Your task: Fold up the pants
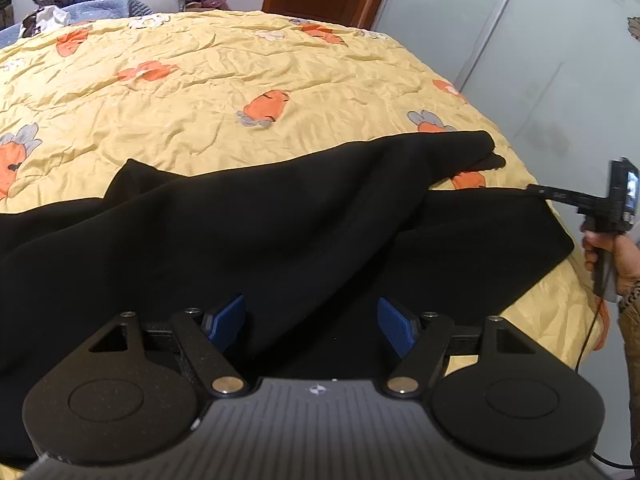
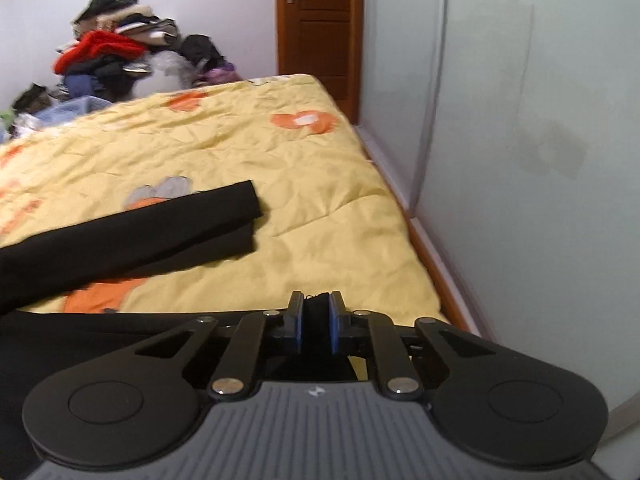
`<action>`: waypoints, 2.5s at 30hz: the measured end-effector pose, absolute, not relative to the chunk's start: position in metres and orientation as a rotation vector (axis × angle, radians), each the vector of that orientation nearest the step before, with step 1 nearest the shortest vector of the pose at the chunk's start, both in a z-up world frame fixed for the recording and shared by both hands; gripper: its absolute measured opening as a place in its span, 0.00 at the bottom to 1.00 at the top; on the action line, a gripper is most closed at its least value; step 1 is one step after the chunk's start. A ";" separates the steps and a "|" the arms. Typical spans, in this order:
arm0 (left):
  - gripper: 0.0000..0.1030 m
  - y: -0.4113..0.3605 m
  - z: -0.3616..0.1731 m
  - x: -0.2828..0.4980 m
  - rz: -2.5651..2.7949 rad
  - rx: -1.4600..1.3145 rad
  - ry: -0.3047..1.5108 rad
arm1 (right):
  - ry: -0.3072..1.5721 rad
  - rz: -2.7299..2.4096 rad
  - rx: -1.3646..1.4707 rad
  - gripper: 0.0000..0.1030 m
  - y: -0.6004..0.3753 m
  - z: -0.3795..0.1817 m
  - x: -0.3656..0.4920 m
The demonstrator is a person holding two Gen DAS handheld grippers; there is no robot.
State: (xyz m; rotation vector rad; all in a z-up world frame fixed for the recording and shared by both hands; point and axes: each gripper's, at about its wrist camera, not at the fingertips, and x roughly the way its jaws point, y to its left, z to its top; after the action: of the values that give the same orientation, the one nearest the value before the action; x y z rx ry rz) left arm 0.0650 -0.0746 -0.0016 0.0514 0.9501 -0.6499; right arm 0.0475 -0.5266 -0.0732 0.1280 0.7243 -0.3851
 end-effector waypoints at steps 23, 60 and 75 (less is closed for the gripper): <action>0.76 -0.068 -0.002 0.069 -0.627 0.040 0.954 | 0.503 -0.347 0.977 0.44 -0.585 -0.081 0.097; 0.45 -0.132 -0.029 0.049 -0.722 0.353 0.757 | 0.292 -0.223 0.970 0.11 -0.570 0.014 0.065; 0.49 -0.140 -0.042 0.044 -0.672 0.452 0.682 | 0.600 -0.320 1.142 0.11 -0.561 -0.095 0.091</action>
State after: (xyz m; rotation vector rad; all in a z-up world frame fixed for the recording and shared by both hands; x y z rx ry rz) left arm 0.0440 -0.1405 -0.0423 0.4520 0.6817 -0.6720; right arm 0.0915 -0.5610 -0.0949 1.1423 0.6001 -0.3199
